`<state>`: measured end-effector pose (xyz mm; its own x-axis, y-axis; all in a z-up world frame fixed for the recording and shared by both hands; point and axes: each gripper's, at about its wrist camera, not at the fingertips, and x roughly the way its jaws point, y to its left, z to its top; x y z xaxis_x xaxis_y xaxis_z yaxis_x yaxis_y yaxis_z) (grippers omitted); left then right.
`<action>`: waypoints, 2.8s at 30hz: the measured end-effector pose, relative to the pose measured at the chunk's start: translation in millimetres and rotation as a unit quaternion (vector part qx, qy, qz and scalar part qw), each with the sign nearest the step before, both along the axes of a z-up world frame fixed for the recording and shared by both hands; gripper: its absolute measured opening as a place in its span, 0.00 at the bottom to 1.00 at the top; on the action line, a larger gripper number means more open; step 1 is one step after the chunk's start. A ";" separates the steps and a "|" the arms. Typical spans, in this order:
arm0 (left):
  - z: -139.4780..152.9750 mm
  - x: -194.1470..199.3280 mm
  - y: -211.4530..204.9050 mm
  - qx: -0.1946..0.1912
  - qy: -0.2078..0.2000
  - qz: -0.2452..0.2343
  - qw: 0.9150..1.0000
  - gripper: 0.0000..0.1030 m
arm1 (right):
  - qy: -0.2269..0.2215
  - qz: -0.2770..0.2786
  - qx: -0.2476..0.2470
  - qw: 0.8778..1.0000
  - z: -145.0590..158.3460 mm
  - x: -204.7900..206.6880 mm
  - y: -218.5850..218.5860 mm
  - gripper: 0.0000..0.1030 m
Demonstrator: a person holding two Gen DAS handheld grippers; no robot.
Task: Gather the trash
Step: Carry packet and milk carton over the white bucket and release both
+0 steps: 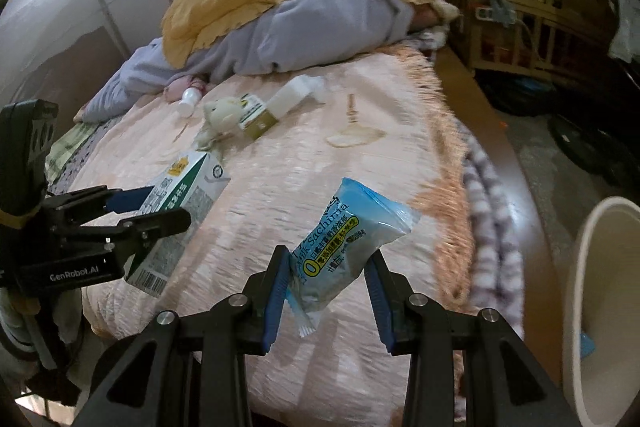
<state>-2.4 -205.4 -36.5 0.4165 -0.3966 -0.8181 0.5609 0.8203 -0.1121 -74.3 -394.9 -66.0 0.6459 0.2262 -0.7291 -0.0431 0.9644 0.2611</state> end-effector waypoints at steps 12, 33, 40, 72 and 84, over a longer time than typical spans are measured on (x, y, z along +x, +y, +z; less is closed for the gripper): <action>11.3 -4.7 -74.0 0.009 -0.020 -0.051 0.998 0.52 | -0.011 -0.065 0.002 0.998 6.3 -36.0 -68.0 0.36; 15.2 -43.7 -224.2 -0.013 0.005 -0.165 0.986 0.52 | 0.003 -0.191 0.011 0.982 -17.7 -107.3 -195.9 0.36; 9.6 -49.4 -263.4 -0.036 0.043 -0.185 0.981 0.52 | 0.015 -0.217 0.022 0.976 -33.4 -121.7 -221.8 0.36; -4.4 -50.1 -331.9 -0.069 0.066 -0.197 0.976 0.58 | 0.039 -0.286 0.051 0.956 -62.4 -136.7 -259.0 0.51; 4.2 -43.6 -296.3 -0.057 0.040 -0.177 0.982 0.60 | 0.030 -0.280 0.055 0.958 -59.4 -136.0 -255.0 0.58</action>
